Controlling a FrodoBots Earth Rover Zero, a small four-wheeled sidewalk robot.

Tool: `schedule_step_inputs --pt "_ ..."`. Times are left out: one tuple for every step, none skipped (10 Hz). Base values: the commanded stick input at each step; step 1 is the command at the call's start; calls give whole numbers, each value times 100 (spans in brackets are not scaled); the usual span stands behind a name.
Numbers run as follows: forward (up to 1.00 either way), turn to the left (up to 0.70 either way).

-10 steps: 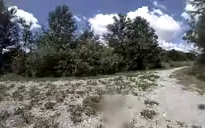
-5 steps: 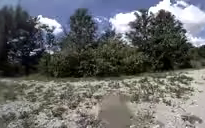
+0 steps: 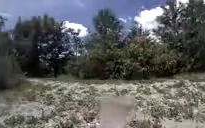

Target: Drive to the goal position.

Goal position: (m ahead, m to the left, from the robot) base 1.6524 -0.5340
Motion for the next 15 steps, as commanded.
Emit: schedule_step_inputs --pt "70 0" --pt "70 0" --pt "70 0" --pt "70 0" --pt "70 0" --pt "70 0" --pt "70 0" --pt "70 0" --pt "70 0" --pt "70 0" --pt "70 0" --pt "70 0" --pt "70 0" --pt "70 0" --pt "70 0"
